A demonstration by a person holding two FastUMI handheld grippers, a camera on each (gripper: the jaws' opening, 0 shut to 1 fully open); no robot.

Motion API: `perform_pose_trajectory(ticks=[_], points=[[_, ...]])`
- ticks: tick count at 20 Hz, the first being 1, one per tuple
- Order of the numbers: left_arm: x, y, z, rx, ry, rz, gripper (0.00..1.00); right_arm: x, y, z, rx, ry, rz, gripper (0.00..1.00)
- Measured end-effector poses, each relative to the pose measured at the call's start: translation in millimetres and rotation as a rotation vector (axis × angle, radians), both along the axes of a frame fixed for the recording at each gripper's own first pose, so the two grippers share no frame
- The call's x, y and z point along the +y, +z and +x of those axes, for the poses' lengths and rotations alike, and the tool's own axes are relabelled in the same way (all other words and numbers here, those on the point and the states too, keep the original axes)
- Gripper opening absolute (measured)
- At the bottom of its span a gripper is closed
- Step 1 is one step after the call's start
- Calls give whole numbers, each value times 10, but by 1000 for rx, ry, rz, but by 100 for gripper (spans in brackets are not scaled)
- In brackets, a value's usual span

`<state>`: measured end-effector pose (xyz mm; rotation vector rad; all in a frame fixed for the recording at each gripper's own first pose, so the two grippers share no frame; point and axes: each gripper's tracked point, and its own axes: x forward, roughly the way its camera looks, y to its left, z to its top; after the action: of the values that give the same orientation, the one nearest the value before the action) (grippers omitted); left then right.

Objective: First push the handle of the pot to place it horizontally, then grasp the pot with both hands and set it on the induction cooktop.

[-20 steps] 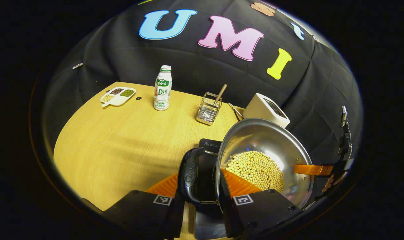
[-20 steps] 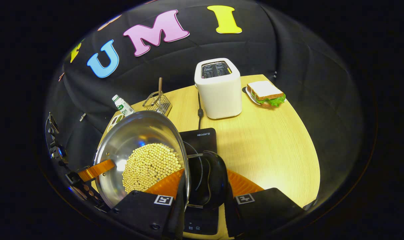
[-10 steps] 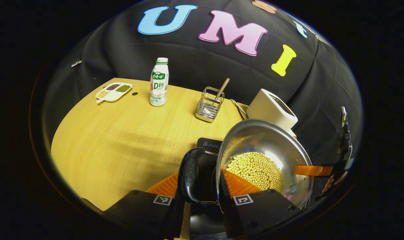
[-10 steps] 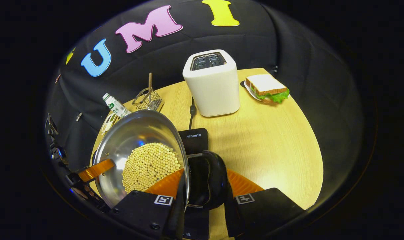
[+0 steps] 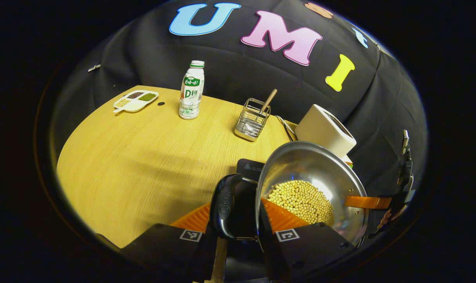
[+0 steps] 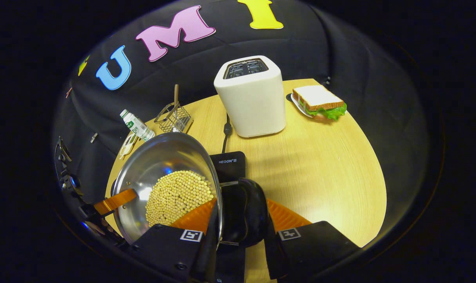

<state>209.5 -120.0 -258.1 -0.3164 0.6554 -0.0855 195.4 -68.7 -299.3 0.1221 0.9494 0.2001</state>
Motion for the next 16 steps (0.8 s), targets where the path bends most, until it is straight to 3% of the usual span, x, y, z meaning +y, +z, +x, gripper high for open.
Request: perform_pose_trajectory(ticks=[3, 4, 13, 15, 16], points=[[-6, -25, -6, 10, -7, -2, 54, -3, 8, 4, -10, 3, 7, 51], [-5, -25, -10, 12, -8, -3, 55, -6, 1, 1, -10, 0, 11, 56], [-30, 2, -69, 22, -18, 49, 59, -1, 22, -21, -28, -25, 44, 58], [-9, 36, -100, 19, -11, 72, 65, 9, 26, -69, -35, -23, 47, 62], [22, 64, -127, 17, 0, 97, 80, 7, 27, -104, -31, -23, 48, 70]])
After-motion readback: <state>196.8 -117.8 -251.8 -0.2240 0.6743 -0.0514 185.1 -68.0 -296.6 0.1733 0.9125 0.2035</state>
